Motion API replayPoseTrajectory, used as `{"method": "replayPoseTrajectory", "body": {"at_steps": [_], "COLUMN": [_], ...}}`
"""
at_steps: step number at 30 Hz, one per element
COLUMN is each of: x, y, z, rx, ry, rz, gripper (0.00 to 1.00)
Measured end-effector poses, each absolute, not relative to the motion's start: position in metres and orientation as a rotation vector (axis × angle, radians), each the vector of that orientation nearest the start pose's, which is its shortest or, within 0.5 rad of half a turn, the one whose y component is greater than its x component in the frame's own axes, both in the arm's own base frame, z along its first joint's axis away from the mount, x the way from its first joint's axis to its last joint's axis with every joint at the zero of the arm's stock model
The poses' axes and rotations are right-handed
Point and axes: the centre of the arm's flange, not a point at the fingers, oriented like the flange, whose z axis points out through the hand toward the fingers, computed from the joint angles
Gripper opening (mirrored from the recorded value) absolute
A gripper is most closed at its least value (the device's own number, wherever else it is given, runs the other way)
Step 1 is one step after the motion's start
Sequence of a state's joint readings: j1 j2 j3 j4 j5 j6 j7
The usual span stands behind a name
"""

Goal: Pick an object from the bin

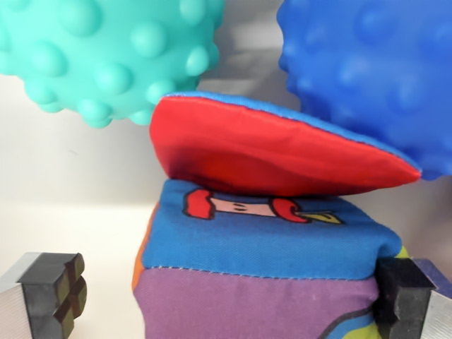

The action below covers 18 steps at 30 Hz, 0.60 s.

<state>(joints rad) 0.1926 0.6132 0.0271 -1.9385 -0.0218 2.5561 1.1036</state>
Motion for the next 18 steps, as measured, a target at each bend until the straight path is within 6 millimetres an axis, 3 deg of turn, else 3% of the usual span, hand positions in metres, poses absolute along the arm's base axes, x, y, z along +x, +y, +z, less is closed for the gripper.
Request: {"method": "replayPoseTrajectory", "body": {"at_steps": [4, 5, 18], "x": [0.6055, 0.6055, 0.6031], "y": [0.1346, 0.1346, 0.1367], "z": [0.1619, 0.1617, 0.1551], "rx": [-2.843, -2.843, -2.851], "ry": [1.323, 1.323, 1.320], "rz": [-0.004, -0.004, 0.009], "gripper": [1.00, 0.00, 0.00]}}
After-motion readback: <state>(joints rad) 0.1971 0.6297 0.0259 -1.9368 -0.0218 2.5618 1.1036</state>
